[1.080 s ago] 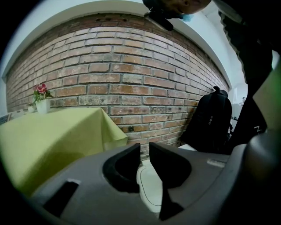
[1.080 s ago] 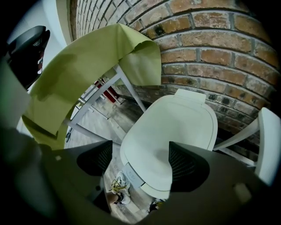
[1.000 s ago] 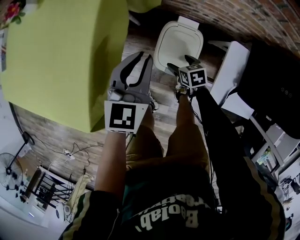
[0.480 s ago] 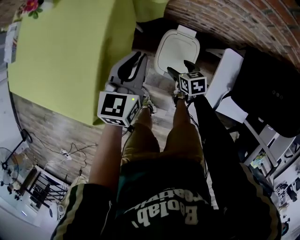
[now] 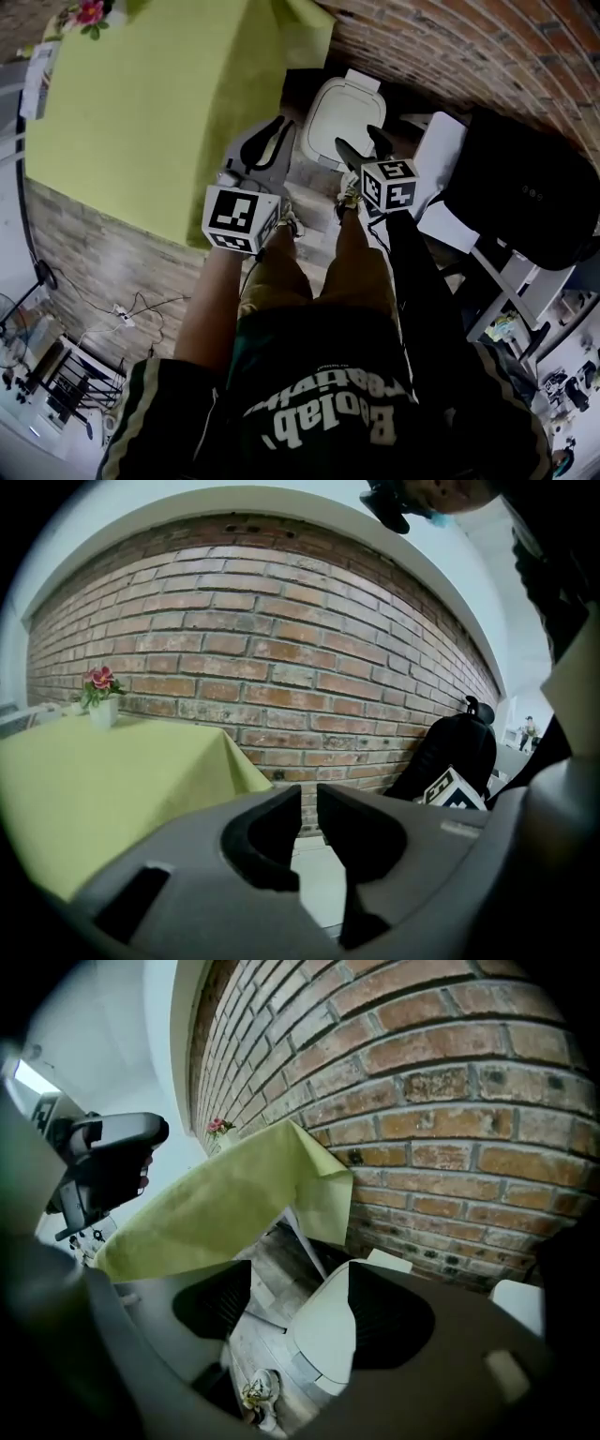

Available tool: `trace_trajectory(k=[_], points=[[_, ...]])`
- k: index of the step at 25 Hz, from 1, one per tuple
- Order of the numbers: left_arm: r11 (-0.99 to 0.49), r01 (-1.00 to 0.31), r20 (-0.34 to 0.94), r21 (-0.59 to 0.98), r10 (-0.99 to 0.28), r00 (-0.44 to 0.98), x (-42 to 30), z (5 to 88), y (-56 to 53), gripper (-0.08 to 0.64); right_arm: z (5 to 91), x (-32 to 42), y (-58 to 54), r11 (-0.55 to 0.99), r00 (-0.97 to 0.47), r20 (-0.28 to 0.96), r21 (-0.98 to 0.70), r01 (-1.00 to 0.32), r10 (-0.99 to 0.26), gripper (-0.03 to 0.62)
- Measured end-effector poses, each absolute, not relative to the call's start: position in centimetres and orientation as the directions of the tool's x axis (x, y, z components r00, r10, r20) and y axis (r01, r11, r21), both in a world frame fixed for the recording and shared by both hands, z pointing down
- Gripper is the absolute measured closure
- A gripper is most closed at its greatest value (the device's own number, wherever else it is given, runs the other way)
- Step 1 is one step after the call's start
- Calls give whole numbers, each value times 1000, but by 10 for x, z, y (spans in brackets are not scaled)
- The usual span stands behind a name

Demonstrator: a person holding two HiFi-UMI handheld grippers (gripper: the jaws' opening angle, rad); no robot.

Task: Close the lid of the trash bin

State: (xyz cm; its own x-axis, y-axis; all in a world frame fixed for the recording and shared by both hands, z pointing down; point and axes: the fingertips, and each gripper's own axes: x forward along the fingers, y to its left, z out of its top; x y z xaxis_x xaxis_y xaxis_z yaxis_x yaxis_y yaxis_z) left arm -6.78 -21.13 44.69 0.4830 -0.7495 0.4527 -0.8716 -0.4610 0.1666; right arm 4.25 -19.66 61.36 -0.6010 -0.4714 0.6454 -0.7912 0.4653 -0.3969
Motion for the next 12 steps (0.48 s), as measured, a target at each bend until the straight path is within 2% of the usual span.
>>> trace_trajectory(k=[12], points=[[-479,-864,422,153,-759,495,-51,408,-213,497,526,53,-200,500,-609,567,-357,-789,-554,282]])
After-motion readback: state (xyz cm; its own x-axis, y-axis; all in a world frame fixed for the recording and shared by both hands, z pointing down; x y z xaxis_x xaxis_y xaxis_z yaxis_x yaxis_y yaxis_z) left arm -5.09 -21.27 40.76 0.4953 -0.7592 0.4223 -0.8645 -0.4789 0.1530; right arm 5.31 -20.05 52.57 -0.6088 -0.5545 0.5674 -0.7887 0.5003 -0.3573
